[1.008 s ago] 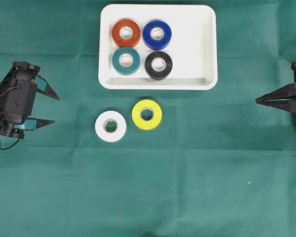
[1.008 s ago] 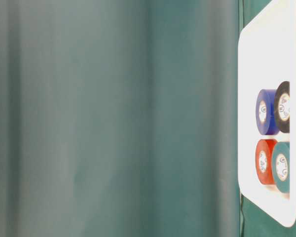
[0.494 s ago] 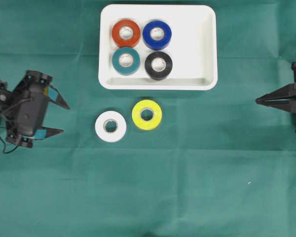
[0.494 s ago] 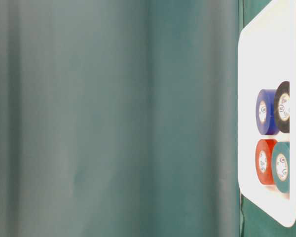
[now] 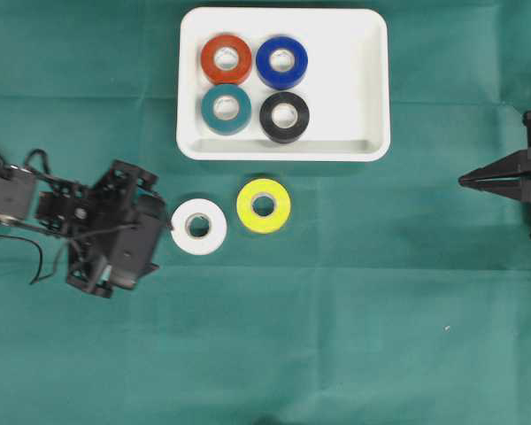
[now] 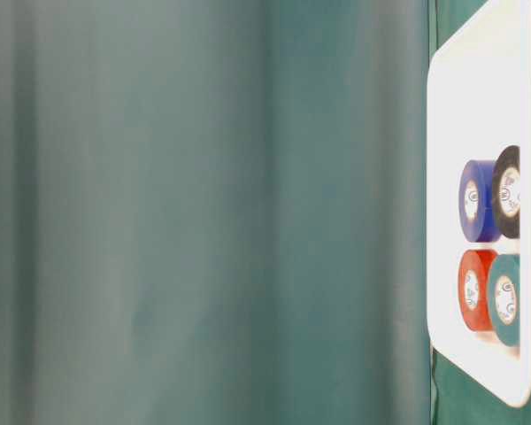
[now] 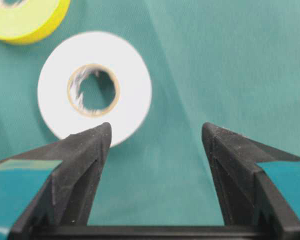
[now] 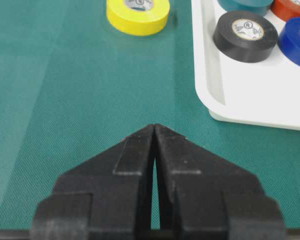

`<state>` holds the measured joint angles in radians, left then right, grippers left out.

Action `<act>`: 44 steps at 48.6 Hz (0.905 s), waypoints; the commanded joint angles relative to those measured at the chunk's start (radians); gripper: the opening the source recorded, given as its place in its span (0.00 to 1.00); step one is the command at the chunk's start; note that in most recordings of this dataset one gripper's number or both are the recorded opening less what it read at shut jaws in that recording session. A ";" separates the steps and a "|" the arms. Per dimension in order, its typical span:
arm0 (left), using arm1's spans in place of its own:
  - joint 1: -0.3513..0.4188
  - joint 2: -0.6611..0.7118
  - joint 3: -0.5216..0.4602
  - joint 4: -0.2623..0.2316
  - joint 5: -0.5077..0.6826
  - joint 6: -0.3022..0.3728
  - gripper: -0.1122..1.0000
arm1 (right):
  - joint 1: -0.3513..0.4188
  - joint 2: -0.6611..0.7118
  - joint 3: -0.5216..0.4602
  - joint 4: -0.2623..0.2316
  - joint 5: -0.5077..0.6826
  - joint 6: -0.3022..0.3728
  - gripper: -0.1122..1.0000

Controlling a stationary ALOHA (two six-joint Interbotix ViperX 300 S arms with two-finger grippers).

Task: Put the tape into the white case with the left arm.
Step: 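Move the left gripper over the white tape roll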

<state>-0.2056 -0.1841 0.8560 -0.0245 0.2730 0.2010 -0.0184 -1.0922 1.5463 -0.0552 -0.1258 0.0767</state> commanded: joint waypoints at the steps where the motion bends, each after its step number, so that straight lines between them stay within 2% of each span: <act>1: -0.005 0.028 -0.049 -0.002 -0.003 0.002 0.76 | 0.000 0.006 -0.011 0.000 -0.011 0.002 0.02; 44: 0.051 0.230 -0.138 0.002 -0.008 0.009 0.76 | 0.000 0.005 -0.009 0.000 -0.011 0.002 0.02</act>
<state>-0.1611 0.0476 0.7409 -0.0245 0.2730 0.2071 -0.0169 -1.0937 1.5463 -0.0537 -0.1258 0.0767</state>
